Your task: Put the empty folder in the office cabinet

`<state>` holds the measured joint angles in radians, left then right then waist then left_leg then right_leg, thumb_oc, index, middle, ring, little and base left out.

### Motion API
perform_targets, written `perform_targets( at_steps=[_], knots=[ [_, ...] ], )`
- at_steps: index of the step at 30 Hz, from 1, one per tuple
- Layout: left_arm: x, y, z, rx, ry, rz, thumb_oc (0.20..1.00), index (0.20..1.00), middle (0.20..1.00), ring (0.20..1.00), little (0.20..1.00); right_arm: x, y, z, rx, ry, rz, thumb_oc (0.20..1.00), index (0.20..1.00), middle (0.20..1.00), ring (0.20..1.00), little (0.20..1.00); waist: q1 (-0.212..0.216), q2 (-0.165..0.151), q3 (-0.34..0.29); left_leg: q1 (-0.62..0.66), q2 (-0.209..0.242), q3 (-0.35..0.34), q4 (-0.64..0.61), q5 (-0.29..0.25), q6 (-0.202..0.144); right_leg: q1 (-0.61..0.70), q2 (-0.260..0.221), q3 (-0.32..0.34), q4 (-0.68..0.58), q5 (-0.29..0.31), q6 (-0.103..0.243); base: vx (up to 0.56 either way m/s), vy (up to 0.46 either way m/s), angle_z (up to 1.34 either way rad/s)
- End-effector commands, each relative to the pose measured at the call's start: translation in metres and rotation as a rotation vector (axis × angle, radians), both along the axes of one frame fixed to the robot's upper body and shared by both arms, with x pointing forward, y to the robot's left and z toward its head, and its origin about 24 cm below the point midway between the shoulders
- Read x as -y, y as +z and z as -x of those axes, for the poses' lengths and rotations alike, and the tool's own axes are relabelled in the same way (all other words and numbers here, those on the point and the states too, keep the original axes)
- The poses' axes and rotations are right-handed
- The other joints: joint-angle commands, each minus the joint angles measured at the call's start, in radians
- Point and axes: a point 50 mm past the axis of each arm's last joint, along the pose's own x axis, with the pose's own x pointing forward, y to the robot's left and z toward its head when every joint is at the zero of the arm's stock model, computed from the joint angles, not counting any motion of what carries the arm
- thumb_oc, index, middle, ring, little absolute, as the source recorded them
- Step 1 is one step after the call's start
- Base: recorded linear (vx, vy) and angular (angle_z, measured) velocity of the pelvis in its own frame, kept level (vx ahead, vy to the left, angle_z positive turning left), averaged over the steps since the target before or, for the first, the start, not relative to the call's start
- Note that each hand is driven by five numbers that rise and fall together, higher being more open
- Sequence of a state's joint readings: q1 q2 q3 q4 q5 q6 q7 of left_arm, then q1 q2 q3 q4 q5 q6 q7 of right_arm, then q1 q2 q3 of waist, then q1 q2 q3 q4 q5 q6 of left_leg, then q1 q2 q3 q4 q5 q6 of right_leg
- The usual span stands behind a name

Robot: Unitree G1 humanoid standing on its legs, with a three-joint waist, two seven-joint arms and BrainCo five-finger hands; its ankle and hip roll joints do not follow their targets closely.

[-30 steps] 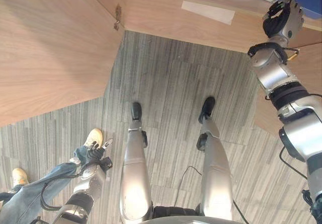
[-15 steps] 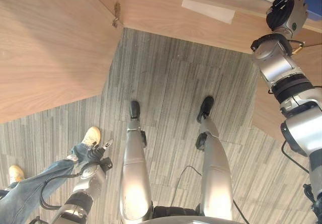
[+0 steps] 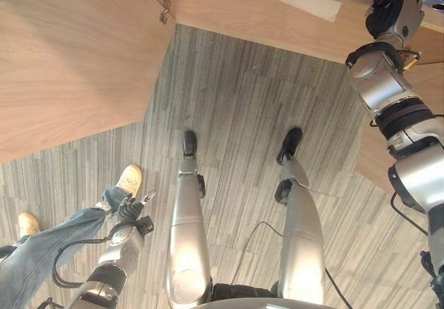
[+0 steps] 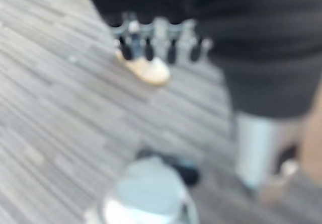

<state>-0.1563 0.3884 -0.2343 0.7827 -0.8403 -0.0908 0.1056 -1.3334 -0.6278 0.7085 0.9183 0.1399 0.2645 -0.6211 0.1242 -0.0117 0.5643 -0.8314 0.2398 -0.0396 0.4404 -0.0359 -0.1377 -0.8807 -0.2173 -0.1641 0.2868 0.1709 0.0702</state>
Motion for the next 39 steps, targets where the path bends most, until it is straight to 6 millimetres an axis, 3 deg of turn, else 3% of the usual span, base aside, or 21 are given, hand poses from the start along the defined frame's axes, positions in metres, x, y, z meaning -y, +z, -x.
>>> perform_targets(
  at_steps=[1,14,22,31,34,37,39],
  knots=[
    [-0.019,-0.006,0.021,-0.062,0.029,-0.074,1.000,1.000,1.000,1.000,1.000,0.033,0.016,0.009,0.043,-0.138,0.048,0.200,0.200,0.200,0.200,0.200,0.001,0.041,-0.044,-0.033,0.011,-0.029,0.126,-0.116,0.080,-0.014,-0.032,0.009,0.055,-0.093,0.058,0.04,-0.056,0.02],
    [-0.034,-0.005,0.027,-0.085,0.026,-0.110,1.000,1.000,1.000,1.000,1.000,0.054,0.041,0.015,0.010,-0.234,0.189,0.200,0.200,0.200,0.200,0.200,0.022,0.059,-0.044,-0.118,0.006,-0.054,0.213,-0.110,0.084,-0.065,-0.021,0.001,0.196,-0.164,0.031,0.06,-0.087,0.05],
    [-0.042,-0.004,0.032,-0.090,0.013,-0.121,1.000,1.000,1.000,1.000,1.000,0.038,0.065,0.016,0.007,-0.208,0.462,0.200,0.200,0.200,0.200,0.200,0.040,0.070,-0.044,-0.176,-0.019,-0.084,0.312,-0.116,0.097,-0.100,-0.010,-0.001,0.285,-0.197,0.014,0.05,-0.054,0.03],
    [-0.062,-0.001,0.043,-0.103,0.045,-0.160,1.000,1.000,1.000,1.000,1.000,0.030,0.093,0.022,0.013,-0.297,0.700,0.200,0.200,0.200,0.200,0.200,0.064,0.061,-0.044,-0.211,-0.011,-0.110,0.358,-0.120,0.107,-0.109,-0.010,-0.016,0.339,-0.214,0.012,0.03,-0.087,0.06],
    [-0.070,-0.002,0.052,-0.108,0.046,-0.170,1.000,1.000,1.000,1.000,1.000,0.035,0.102,0.025,-0.031,-0.353,0.770,0.200,0.200,0.200,0.200,0.200,0.074,0.064,-0.044,-0.230,-0.007,-0.123,0.382,-0.119,0.110,-0.121,-0.014,-0.020,0.371,-0.227,0.009,0.04,-0.083,0.02],
    [-0.072,-0.001,0.054,-0.109,0.039,-0.172,1.000,1.000,1.000,1.000,1.000,0.042,0.100,0.026,-0.067,-0.386,0.736,0.200,0.200,0.200,0.200,0.200,0.077,0.064,-0.044,-0.237,-0.003,-0.126,0.384,-0.111,0.109,-0.128,-0.015,-0.023,0.387,-0.235,0.006,0.02,-0.059,0.02],
    [-0.073,-0.002,0.058,-0.109,0.030,-0.174,1.000,1.000,1.000,1.000,1.000,0.058,0.094,0.029,-0.097,-0.424,0.661,0.200,0.200,0.200,0.200,0.200,0.077,0.062,-0.044,-0.248,-0.002,-0.130,0.395,-0.112,0.111,-0.136,-0.014,-0.028,0.404,-0.243,0.001,0.01,-0.052,0.01]
  ],
)
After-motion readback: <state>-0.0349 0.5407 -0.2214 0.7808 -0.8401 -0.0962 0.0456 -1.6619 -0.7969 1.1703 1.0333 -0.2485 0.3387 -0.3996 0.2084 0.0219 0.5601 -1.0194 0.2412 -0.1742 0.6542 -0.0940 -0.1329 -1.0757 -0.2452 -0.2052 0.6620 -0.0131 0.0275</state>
